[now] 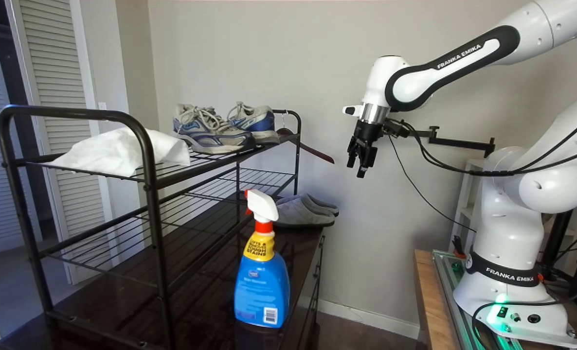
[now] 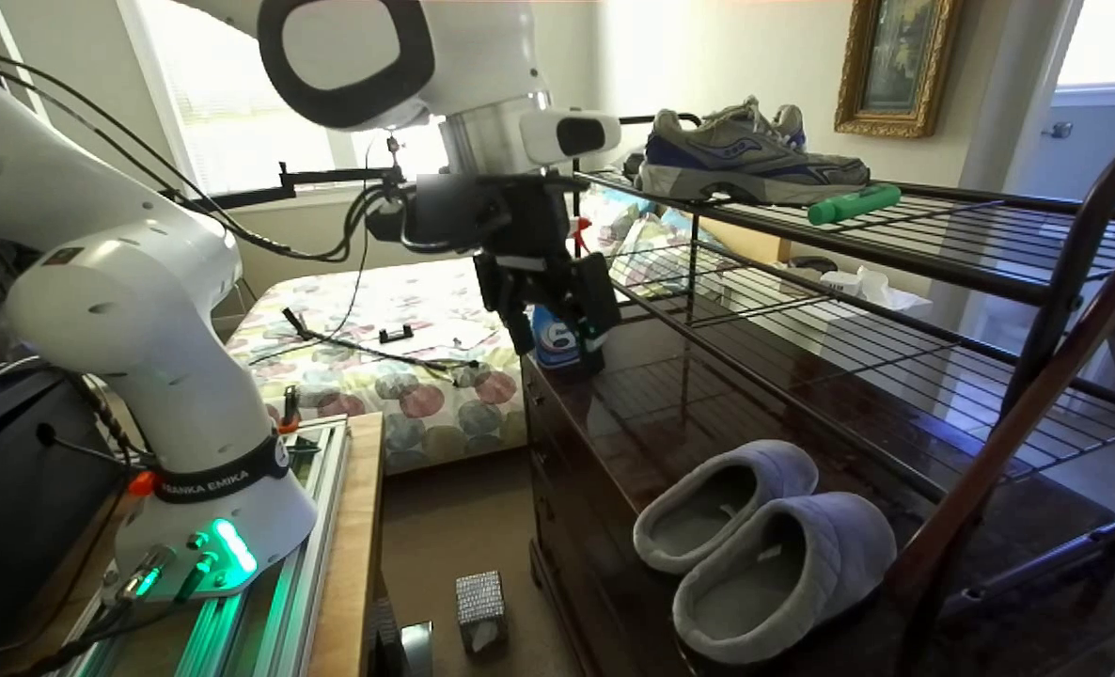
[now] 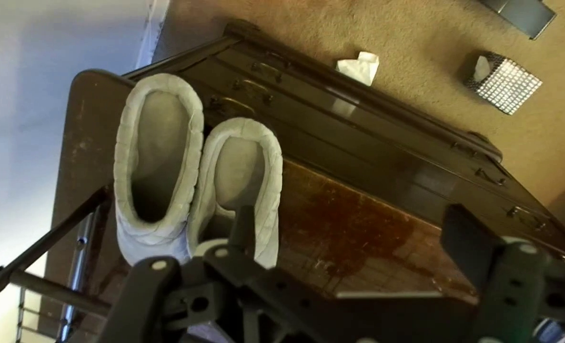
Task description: Put the grey slippers on the bottom shelf of the shoe rack.
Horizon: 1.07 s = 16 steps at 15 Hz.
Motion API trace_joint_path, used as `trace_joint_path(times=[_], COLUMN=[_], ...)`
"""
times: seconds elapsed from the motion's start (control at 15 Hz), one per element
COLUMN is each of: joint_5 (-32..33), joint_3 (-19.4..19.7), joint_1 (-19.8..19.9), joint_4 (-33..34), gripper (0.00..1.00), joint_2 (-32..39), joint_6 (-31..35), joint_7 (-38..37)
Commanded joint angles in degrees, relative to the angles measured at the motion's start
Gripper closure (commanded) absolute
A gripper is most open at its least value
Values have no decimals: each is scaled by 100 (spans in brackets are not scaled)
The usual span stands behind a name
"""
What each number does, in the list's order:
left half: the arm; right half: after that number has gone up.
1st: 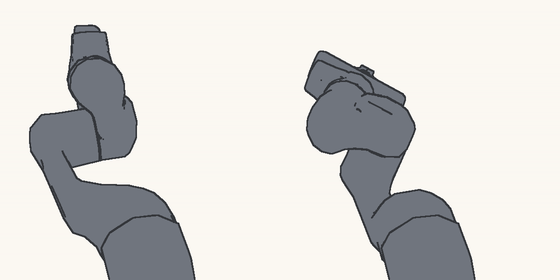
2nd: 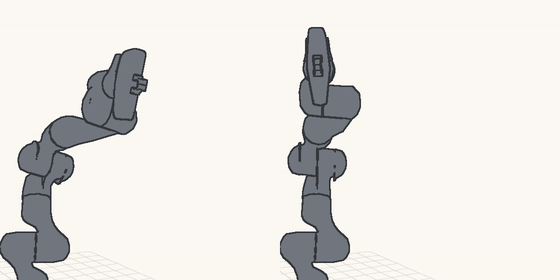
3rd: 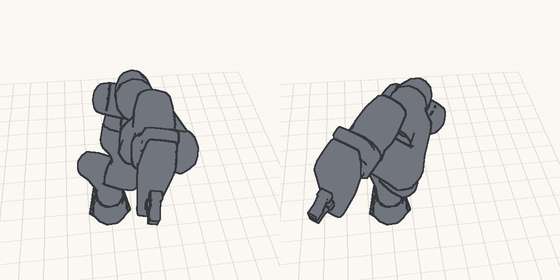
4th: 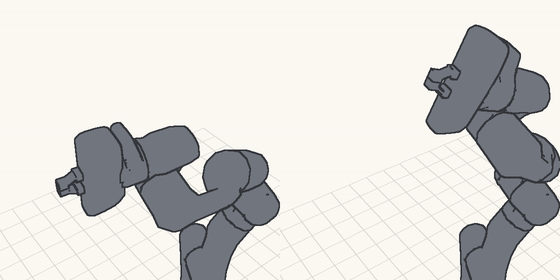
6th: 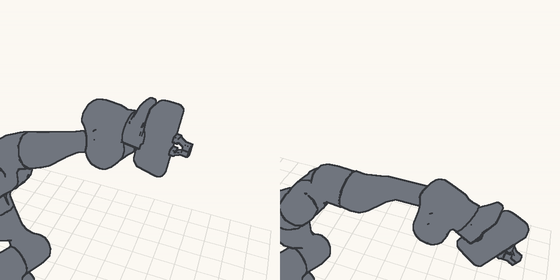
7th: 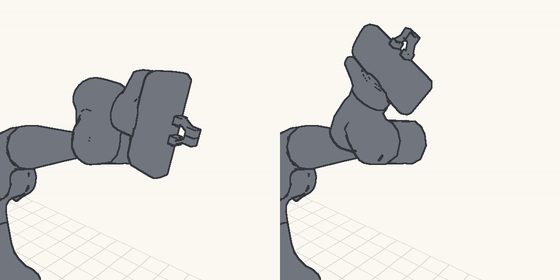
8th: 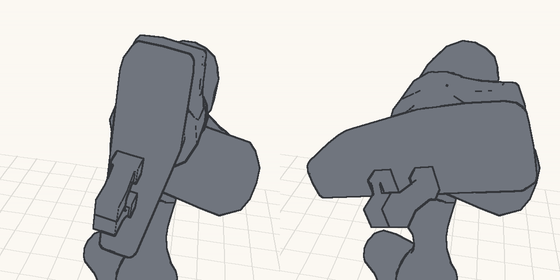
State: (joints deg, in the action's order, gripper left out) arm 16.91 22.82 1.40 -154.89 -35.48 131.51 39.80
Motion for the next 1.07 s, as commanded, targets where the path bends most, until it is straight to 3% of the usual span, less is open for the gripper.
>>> trace_joint_path(times=[0.0,0.07,0.47,0.73,1.0], joint_5=[-557,-395,-408,-1014,-1538], joint_3=[-128,-223,-325,325,862], joint_1=[26,200,277,222,266], joint_4=[414,83,131,57,155], gripper=[0,0,0,0,0], joint_2=[1048,491,617,1112,1418], joint_6=[132,100,115,409,446], joint_7=[-174,42,24,838,2475])
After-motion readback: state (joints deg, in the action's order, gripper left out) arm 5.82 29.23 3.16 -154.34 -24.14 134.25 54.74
